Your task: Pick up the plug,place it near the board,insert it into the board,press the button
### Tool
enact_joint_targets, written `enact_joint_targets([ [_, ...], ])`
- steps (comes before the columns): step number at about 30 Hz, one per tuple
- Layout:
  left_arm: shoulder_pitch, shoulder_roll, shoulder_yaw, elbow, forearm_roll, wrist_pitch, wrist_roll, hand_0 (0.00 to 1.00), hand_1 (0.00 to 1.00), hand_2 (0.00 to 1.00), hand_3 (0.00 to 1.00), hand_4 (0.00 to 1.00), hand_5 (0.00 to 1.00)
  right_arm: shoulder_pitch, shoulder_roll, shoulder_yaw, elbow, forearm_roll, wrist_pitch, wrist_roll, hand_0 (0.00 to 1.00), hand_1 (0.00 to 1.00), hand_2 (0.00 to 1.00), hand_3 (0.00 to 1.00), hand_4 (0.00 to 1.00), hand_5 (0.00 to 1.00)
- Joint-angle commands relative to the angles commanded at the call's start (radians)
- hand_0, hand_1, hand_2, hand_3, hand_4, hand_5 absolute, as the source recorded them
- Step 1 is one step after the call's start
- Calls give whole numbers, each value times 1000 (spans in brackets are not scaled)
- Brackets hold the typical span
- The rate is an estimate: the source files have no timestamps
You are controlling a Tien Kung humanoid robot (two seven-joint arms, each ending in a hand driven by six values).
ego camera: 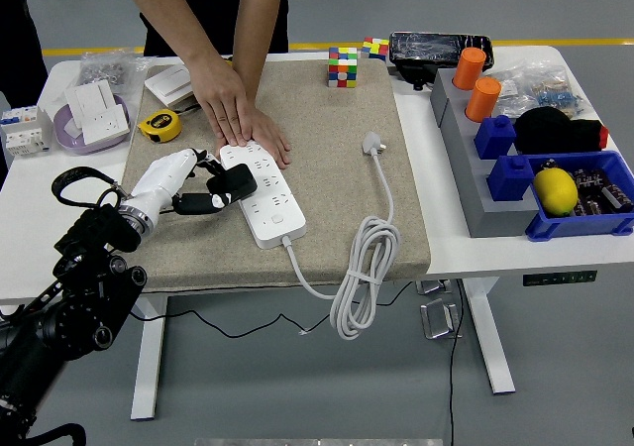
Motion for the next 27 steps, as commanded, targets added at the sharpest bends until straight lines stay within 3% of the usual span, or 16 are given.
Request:
enact_joint_targets([
  [21, -2, 5, 4, -3, 34, 9, -11, 554, 736, 613, 503, 623, 377, 0, -2, 3, 0, 3, 0, 1, 810, 758, 729, 749, 998, 998],
  [22, -2, 5, 4, -4, 34, 18, -10, 422, 415, 391, 471, 571, 305, 1, -2, 4, 1, 3, 0, 1, 810, 758, 729, 748, 998, 998],
  [27, -6, 5, 3, -8, 34, 33, -12, 422, 415, 391, 471, 571, 305, 3, -2, 6, 0, 4, 0, 2, 810, 758, 729, 748, 998, 998],
])
